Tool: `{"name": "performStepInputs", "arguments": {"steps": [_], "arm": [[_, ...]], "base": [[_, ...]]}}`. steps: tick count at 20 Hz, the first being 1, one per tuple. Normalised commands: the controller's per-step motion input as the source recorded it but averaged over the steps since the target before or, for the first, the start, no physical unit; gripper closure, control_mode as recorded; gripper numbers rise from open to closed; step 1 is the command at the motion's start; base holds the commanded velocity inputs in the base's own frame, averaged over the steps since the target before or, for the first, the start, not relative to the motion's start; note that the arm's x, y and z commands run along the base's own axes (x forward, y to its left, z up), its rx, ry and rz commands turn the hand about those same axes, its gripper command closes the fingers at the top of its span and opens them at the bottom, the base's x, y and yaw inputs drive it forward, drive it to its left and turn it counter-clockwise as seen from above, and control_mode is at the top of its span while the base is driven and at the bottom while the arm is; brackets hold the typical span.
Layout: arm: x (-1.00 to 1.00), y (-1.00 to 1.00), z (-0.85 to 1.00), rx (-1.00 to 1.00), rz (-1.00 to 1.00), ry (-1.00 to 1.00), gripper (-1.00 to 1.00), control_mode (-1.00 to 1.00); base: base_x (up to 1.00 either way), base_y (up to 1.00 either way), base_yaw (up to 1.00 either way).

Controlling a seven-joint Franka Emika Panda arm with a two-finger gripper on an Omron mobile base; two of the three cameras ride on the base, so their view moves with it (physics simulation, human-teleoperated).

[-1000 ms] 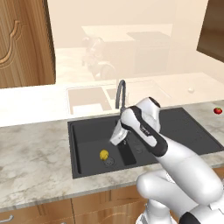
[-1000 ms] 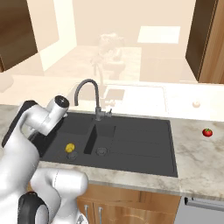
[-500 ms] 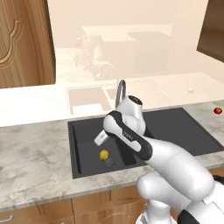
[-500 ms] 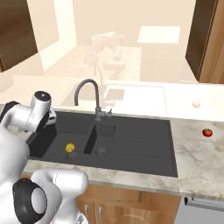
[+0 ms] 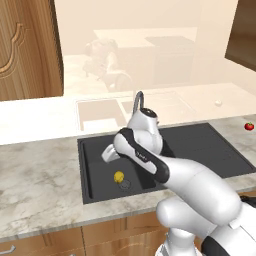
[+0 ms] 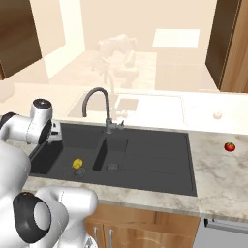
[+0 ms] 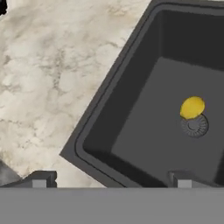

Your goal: Turn on the sink faucet. Then move the lemon from the counter to the sink. Turn off the sink. Move the vegetable from the sink to the pot next to the stove. Finally move the pot to the front left burner.

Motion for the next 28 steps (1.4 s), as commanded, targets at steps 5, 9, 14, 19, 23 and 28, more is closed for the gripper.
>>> {"name": "performStepInputs", "arguments": {"steps": [5,9,14,19,23,28], "arm": [[0.05,-0.01,-0.08,0.0,-0.35,0.12,-1.0,-1.0],[0.11,-0.06,-0.09,-0.02,-0.35,0.12,-1.0,-1.0],[0.12,-0.11,-0.12,-0.04,-0.3,0.13,-1.0,-1.0],[0.11,-0.2,-0.17,-0.05,-0.21,0.12,-1.0,-1.0],[0.1,-0.31,-0.23,-0.03,-0.13,0.07,-1.0,-1.0],[0.27,-0.16,-0.3,-0.05,-0.06,0.04,-1.0,-1.0]], "base": [[0.0,0.0,0.0],[0.0,0.0,0.0],[0.0,0.0,0.0],[0.0,0.0,0.0],[0.0,0.0,0.0],[0.0,0.0,0.0]]}}
